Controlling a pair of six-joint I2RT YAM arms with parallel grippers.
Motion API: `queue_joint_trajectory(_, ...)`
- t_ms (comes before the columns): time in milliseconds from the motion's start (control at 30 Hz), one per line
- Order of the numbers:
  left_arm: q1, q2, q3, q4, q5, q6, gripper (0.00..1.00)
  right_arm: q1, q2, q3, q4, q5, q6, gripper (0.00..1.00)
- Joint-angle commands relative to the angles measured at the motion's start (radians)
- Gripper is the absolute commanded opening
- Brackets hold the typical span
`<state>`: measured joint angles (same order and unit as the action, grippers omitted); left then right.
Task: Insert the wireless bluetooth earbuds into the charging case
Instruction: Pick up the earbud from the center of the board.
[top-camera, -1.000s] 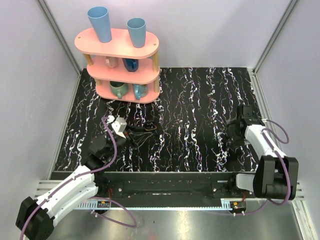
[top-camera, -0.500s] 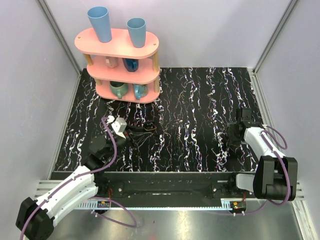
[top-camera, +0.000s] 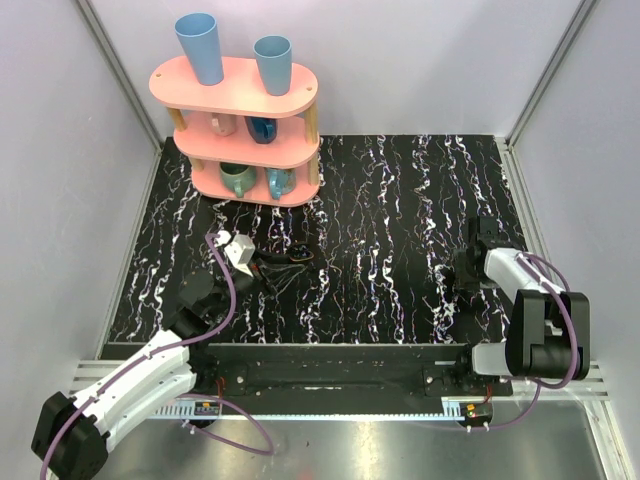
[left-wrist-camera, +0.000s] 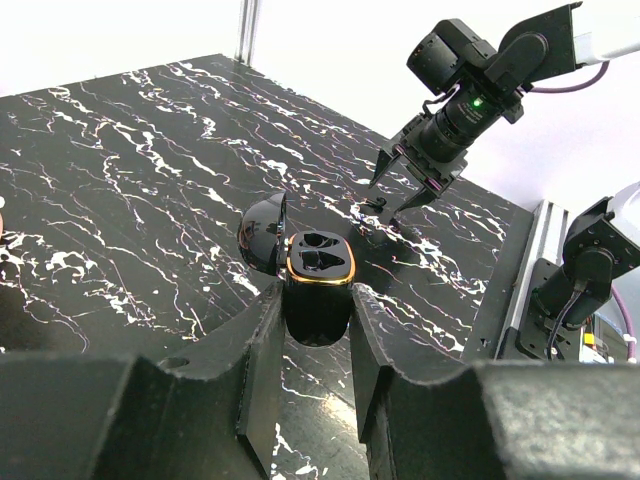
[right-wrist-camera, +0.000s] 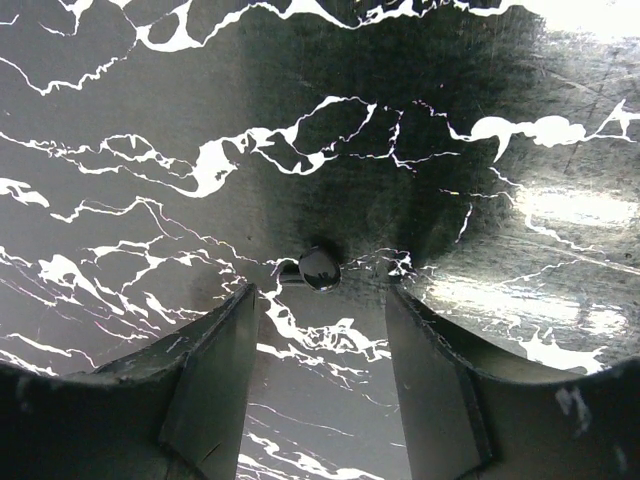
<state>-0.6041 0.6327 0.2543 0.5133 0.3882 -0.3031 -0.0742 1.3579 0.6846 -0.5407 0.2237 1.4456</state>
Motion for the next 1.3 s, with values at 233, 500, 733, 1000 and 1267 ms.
queue_joint_trajectory(233,-0.002,-0.002,0.043,0.040,-0.011,0.006,0.00,-0.004,0.052,0.030,0.036,0.085,0.045,0.57)
queue_joint_trajectory(500,-0.002,0.004,0.043,0.037,-0.020,0.004,0.00,-0.010,0.121,0.066,0.036,0.043,0.039,0.55)
queue_joint_trajectory(733,-0.002,-0.002,0.046,0.022,-0.038,0.013,0.00,-0.021,0.139,0.156,-0.091,-0.004,0.055,0.52)
queue_joint_trajectory(1000,-0.002,0.024,0.045,0.050,-0.040,0.002,0.00,-0.021,0.168,0.230,-0.185,0.023,0.010,0.51)
queue_joint_trajectory(1267,-0.002,0.013,0.040,0.042,-0.054,0.004,0.00,-0.021,0.195,0.210,-0.189,0.009,0.001,0.50)
